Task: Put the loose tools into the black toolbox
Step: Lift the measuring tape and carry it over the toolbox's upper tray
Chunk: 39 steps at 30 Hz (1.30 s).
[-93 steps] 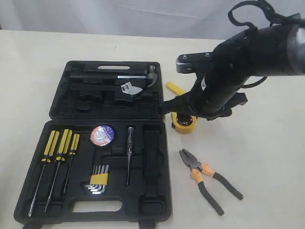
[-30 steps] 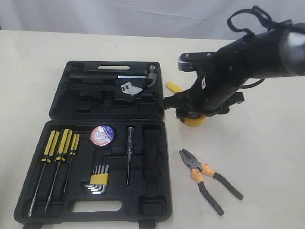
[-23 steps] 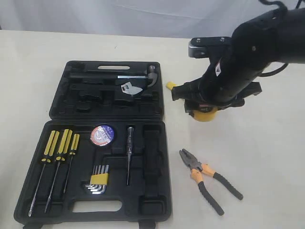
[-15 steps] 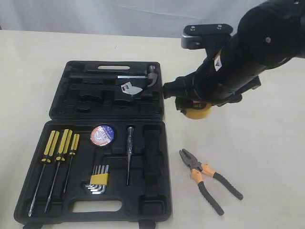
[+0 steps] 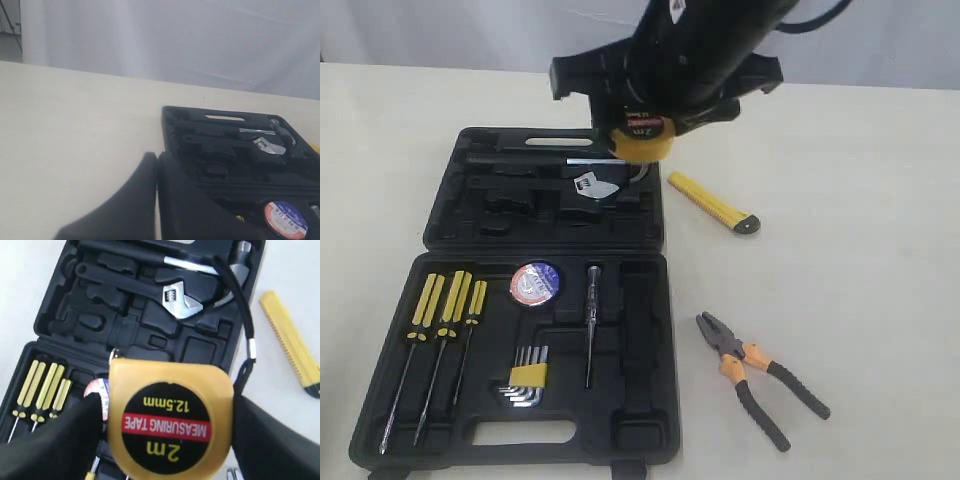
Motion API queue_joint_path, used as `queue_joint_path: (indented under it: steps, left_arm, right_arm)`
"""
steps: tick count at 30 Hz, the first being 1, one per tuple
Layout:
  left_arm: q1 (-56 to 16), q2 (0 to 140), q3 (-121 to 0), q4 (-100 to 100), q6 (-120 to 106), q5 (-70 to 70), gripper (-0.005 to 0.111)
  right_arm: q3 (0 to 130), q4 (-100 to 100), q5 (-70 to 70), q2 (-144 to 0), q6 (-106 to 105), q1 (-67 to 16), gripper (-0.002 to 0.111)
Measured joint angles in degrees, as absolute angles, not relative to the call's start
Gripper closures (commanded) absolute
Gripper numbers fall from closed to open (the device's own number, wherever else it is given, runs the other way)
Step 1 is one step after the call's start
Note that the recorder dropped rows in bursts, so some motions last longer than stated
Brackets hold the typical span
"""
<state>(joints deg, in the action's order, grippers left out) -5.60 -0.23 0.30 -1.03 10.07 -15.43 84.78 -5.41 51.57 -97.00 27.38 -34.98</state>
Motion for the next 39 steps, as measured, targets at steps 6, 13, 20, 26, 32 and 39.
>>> queue_joint_path:
  steps: [6,13,20,26,32,39]
  left_arm:
    - [-5.6,-0.23,0.3,-1.03,10.07,-15.43,0.107]
    - [-5.6,-0.23,0.3,-1.03,10.07,-15.43,0.107]
    - [-5.6,-0.23,0.3,-1.03,10.07,-15.43,0.107]
    - [-5.6,-0.23,0.3,-1.03,10.07,-15.43,0.107]
    - [-5.6,-0.23,0.3,-1.03,10.07,-15.43,0.107]
    - [-5.6,-0.23,0.3,-1.03,10.07,-15.43,0.107]
  right_arm:
    - [93.09,-5.66,52.42,-106.81,27.38,-34.98,0.109]
    - [97.89,-9.88,52.81,-120.19,27.71,-34.98,0.109]
    - [97.89,-11.19,52.7,-125.16,31.83,-34.39,0.109]
    - [98.05,-14.57,50.48,-125.53,37.13,-34.39,0.109]
    - [98.14,-13.5,50.87,-126.55,37.91,-34.39,0.109]
    - [98.17,-13.08,51.02,-128.32,37.91,-34.35,0.109]
